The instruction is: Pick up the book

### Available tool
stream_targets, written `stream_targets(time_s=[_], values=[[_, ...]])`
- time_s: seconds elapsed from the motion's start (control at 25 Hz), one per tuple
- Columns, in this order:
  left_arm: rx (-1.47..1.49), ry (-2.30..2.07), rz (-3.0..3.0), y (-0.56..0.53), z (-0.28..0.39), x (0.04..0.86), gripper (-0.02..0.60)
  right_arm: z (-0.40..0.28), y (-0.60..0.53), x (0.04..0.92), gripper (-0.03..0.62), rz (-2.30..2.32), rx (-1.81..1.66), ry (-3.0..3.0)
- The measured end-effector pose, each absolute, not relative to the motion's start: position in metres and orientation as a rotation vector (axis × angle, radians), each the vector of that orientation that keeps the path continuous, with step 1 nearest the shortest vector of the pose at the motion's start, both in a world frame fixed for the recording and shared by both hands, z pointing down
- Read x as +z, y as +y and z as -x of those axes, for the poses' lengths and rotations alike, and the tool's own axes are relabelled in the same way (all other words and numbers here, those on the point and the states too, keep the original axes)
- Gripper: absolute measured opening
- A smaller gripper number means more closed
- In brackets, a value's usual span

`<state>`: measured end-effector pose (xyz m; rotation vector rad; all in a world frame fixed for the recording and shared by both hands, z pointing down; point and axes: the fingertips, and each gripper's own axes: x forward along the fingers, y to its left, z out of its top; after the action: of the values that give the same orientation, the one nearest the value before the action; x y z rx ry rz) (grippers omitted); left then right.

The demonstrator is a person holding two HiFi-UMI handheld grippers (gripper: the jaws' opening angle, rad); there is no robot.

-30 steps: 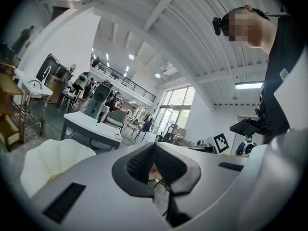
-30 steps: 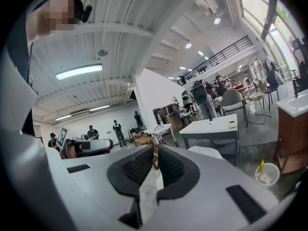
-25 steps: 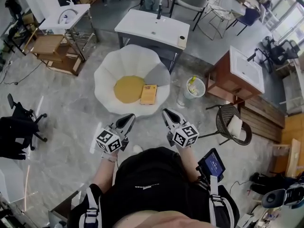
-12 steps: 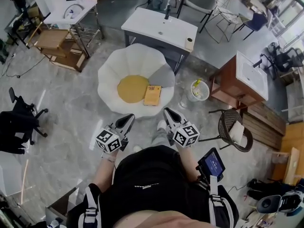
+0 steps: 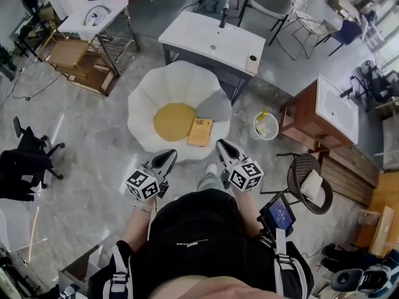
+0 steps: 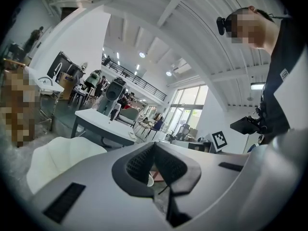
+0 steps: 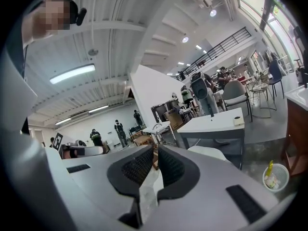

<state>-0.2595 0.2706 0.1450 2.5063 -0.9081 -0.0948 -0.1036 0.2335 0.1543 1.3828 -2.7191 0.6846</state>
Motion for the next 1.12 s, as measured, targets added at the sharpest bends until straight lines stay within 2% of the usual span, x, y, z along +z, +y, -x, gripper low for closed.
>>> stream_targets(time_s=[0.64, 1.12], values=[[-0.076, -1.043, -2.447, 0.132, 0.151, 0.138, 0.014, -0.011, 0.078, 0.15, 0.048, -1.277, 0.697, -2.766], [-0.065, -1.126, -2.431, 0.087, 0.083, 0.138, 0.014, -0.067, 0.035, 0.154, 0.048, -1.159, 0.699, -2.793]])
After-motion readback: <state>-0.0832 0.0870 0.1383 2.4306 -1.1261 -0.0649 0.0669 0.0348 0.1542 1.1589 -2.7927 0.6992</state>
